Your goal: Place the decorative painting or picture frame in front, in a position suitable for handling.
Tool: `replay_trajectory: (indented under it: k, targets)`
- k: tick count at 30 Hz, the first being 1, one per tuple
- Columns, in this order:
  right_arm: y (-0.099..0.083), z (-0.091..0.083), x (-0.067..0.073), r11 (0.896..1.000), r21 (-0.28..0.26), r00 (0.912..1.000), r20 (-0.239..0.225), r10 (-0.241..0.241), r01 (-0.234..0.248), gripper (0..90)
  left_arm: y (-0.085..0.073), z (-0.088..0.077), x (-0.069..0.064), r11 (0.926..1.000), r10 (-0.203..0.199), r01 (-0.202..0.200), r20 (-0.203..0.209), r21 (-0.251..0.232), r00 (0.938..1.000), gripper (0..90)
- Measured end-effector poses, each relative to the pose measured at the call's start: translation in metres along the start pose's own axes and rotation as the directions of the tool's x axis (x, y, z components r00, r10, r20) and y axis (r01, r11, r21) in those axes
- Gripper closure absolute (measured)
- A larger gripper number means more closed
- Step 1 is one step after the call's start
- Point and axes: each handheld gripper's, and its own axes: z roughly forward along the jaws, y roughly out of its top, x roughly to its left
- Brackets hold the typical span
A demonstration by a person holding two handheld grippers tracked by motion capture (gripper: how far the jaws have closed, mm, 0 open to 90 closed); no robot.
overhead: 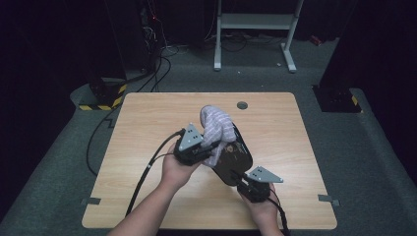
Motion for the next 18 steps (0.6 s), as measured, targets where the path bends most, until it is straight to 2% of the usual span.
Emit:
replay_trajectory:
  k: [3, 6, 11, 15, 18]
  targets:
    - [0.000, 0.000, 0.000, 1.000, 0.000, 1.0000, -0.002, -0.002, 0.002, 79.9, 0.004, -0.002, -0.016, 0.9993, 0.034, -0.033, 0.031, -0.018, 0.9989, 65.2]
    - [0.000, 0.000, 0.000, 1.000, 0.001, 1.0000, -0.005, -0.003, 0.003, 79.9, 0.007, 0.000, -0.021, 0.9977, 0.066, -0.066, 0.020, -0.018, 0.9976, 65.1]
    - [0.001, 0.001, 0.000, 1.000, 0.000, 1.0000, -0.005, 0.001, -0.001, 79.7, 0.002, 0.005, 0.000, 0.9998, 0.015, -0.015, 0.000, -0.012, 0.9999, 65.1]
    - [0.001, 0.001, 0.000, 1.000, -0.003, 1.0000, -0.007, -0.002, 0.002, 79.6, -0.004, 0.007, 0.023, 0.9998, -0.014, 0.015, -0.048, 0.013, 0.9988, 65.1]
    - [0.001, 0.001, 0.000, 1.000, -0.003, 1.0000, -0.007, -0.004, 0.004, 79.6, -0.012, 0.008, 0.043, 0.9980, -0.045, 0.050, -0.108, 0.039, 0.9931, 65.1]
